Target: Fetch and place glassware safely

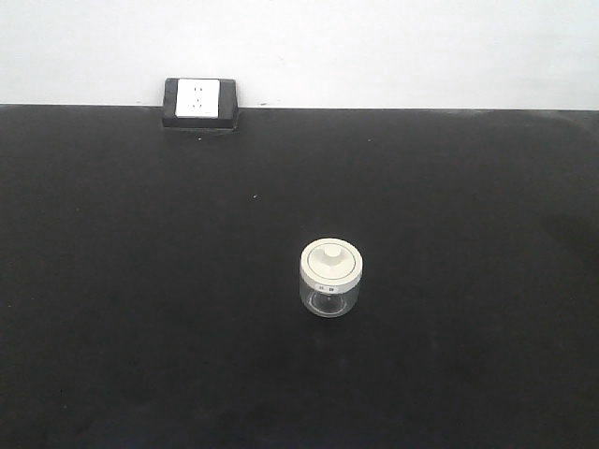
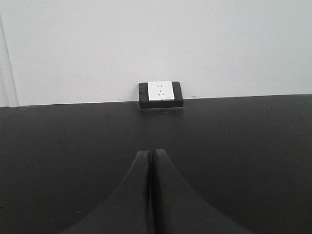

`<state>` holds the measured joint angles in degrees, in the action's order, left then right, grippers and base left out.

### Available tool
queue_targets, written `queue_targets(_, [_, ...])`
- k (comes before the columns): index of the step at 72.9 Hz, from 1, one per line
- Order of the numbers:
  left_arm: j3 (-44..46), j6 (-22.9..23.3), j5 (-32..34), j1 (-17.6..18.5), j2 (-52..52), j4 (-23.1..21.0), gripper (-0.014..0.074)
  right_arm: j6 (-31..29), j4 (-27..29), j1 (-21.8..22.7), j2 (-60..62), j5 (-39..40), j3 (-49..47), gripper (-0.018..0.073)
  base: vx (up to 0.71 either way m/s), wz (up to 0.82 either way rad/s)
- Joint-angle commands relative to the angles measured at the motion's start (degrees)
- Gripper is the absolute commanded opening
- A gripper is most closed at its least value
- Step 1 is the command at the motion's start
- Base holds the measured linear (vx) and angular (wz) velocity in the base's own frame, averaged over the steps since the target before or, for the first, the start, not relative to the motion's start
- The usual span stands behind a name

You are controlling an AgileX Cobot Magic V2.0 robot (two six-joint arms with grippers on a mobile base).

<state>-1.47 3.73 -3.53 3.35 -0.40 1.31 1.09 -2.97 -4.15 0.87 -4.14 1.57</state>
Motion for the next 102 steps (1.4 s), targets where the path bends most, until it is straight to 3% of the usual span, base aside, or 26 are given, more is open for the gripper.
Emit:
queue_targets(1, [-1.7, 0.4, 4.1, 0.3, -1.0, -0.4, -0.0007, -0.2, -0.6, 0.5, 0.3, 4.5, 1.1, -0.0008, 0.00, 0.00])
queue_targets(22, [-1.7, 0.4, 4.1, 0.3, -1.0, -0.4, -0.0007, -0.1, -0.1, 3.4, 0.3, 4.5, 1.1, -0.0008, 0.00, 0.00])
queue_targets(102, [-1.7, 0.4, 4.1, 0.3, -1.0, -0.4, -0.0007, -0.1, -0.2, 3.3, 0.3, 4.1, 1.1, -0.0008, 0.00, 0.00])
